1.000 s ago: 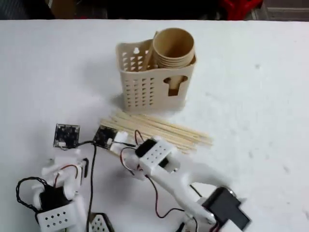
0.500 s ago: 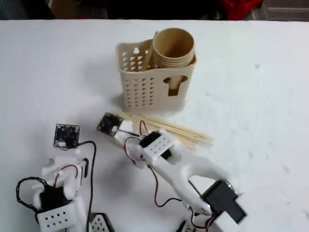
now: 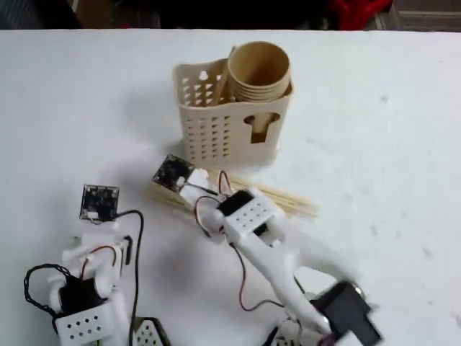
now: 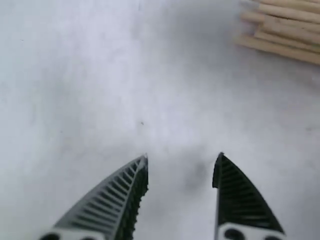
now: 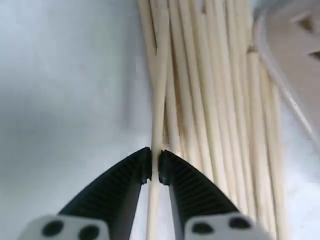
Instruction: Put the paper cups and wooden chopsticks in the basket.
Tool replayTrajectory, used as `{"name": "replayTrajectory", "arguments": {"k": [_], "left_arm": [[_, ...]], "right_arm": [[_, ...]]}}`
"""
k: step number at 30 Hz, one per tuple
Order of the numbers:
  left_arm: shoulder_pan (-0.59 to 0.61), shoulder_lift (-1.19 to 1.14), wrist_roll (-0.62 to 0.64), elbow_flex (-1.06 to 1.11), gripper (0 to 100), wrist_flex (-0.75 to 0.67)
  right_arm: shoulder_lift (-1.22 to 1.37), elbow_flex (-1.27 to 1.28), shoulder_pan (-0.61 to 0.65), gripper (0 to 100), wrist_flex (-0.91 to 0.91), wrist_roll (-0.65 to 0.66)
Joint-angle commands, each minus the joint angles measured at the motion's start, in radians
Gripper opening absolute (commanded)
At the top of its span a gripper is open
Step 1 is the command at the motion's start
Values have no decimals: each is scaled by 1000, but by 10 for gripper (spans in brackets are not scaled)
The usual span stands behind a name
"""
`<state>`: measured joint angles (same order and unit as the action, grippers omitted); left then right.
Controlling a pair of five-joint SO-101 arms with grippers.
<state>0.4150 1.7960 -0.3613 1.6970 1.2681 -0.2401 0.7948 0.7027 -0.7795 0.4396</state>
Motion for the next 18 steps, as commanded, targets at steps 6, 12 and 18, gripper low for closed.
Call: {"name": "replayTrajectory", "arguments": {"k": [6, 12, 18], "left_arm": [[5, 4, -5, -3, 219, 2], [5, 4, -5, -3, 219, 2], [5, 4, -5, -3, 219, 2]], "right_arm": [[-360, 48, -12, 15, -65, -11], [-501, -137, -45, 15, -44, -11], [-371, -519, -93, 15, 5, -132]]}}
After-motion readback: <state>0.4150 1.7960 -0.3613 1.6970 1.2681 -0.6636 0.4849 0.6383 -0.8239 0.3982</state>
